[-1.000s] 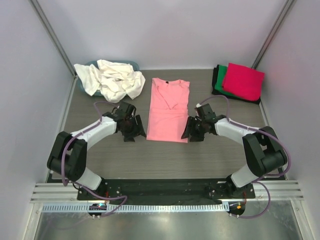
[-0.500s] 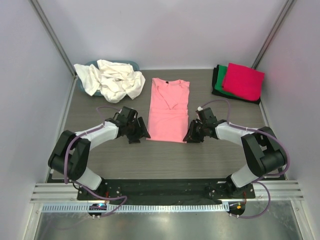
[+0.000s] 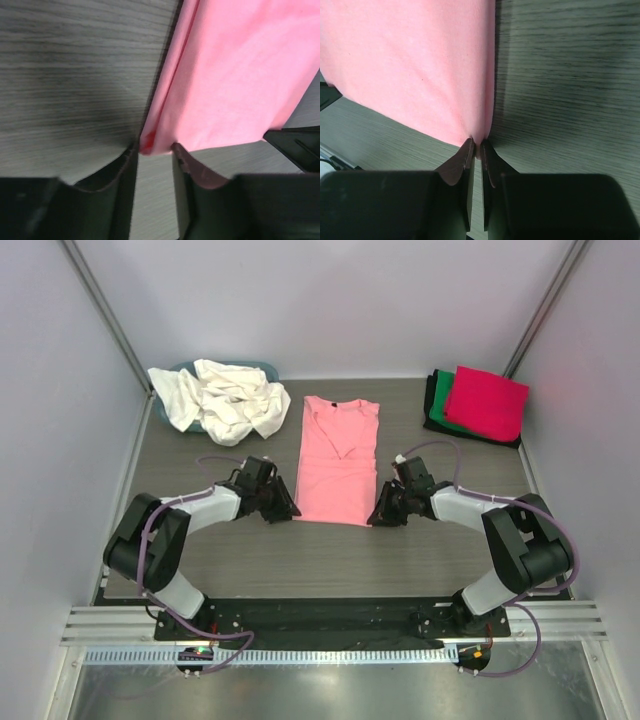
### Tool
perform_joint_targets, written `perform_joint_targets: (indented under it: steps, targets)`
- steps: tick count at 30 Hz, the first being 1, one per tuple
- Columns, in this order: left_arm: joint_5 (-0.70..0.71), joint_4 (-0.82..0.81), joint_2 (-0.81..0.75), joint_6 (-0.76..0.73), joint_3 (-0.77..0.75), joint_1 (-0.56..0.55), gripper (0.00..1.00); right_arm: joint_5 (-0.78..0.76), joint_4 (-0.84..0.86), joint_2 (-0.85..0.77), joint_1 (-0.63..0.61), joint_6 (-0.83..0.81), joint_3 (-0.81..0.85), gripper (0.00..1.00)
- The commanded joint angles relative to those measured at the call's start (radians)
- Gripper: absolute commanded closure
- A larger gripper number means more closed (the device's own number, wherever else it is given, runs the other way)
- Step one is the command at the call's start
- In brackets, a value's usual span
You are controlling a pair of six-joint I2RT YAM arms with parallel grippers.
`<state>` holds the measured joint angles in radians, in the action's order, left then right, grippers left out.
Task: Fold and stack the t-shirts
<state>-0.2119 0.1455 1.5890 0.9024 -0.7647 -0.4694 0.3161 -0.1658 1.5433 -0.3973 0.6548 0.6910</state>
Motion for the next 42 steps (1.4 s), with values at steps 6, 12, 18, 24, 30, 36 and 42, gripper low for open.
perform_joint_targets:
  steps: [6,12,18,24,30,36,42]
  targets:
    - [0.011,-0.047,0.035,0.01,0.059,-0.017,0.99,-0.005,-0.015,-0.018,0.0,0.003,-0.025,0.96]
    - [0.02,0.004,-0.076,0.047,0.087,-0.064,1.0,0.011,-0.043,-0.121,-0.002,0.017,-0.062,0.99]
    - [0.063,0.167,-0.239,0.108,0.065,-0.15,1.0,0.031,-0.158,-0.33,-0.003,0.034,-0.113,0.99]
    - [0.149,0.367,-0.444,0.176,0.038,-0.279,1.0,0.041,-0.36,-0.641,-0.017,0.095,-0.142,0.99]
    - [0.201,0.505,-0.675,0.326,0.056,-0.408,1.0,0.012,-0.566,-0.889,-0.084,0.212,-0.082,0.99]
    - [0.296,0.634,-0.756,0.353,-0.045,-0.454,1.0,-0.034,-0.669,-0.947,-0.104,0.241,0.022,0.99]
    - [0.43,0.706,-0.68,0.221,-0.221,-0.445,1.0,-0.152,-0.716,-0.815,-0.104,0.135,0.206,0.99]
